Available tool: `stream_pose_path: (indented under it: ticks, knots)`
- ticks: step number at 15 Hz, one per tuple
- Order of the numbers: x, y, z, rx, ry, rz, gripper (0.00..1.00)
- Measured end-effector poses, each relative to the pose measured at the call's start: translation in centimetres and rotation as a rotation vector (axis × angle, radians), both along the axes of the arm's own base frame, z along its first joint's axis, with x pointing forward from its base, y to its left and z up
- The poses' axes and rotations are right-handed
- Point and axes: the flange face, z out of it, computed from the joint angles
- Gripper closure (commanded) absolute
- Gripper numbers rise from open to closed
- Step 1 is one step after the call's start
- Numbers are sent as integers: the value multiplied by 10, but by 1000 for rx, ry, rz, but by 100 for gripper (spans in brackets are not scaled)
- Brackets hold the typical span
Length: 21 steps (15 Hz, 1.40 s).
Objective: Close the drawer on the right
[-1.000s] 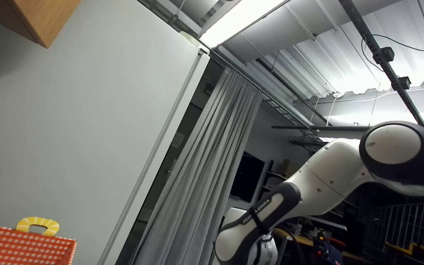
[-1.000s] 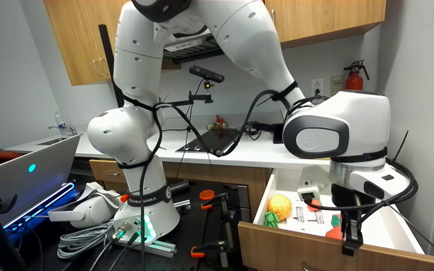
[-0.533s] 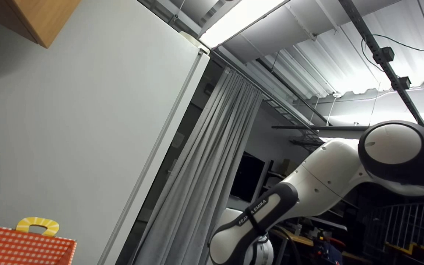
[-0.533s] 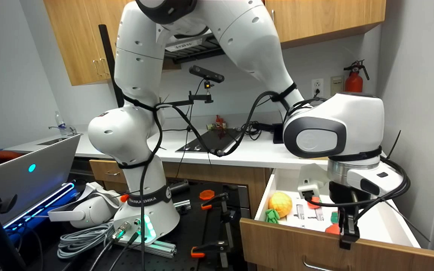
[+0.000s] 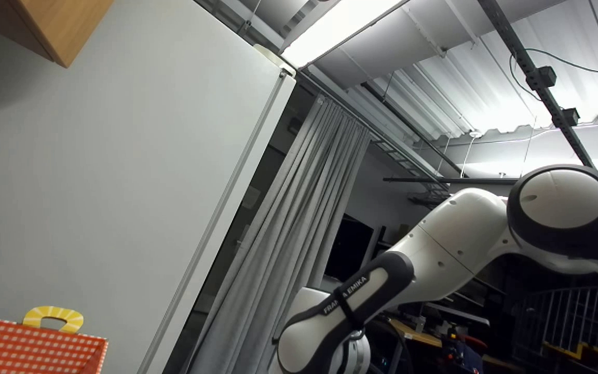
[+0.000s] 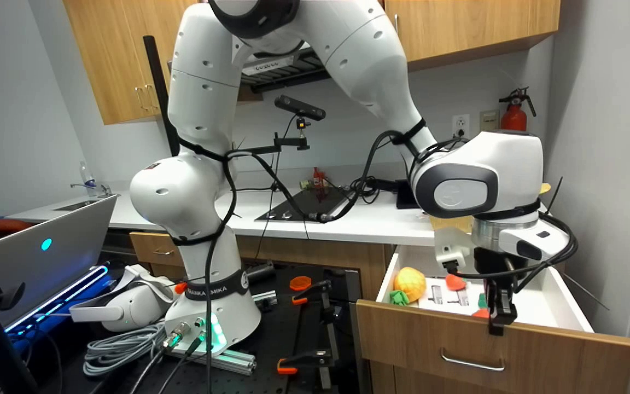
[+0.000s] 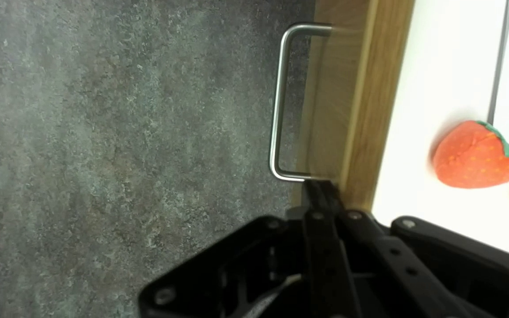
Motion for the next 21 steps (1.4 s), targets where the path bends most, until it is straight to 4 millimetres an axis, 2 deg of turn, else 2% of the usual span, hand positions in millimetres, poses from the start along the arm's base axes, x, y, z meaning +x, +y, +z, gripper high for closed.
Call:
stream_pose_path:
  ticks: [6, 16, 21]
  knots:
    - [17, 50, 1, 8, -17, 65, 100]
    - [45, 114, 0, 22, -52, 141, 100]
    - [57, 154, 1, 35, -74, 165, 100]
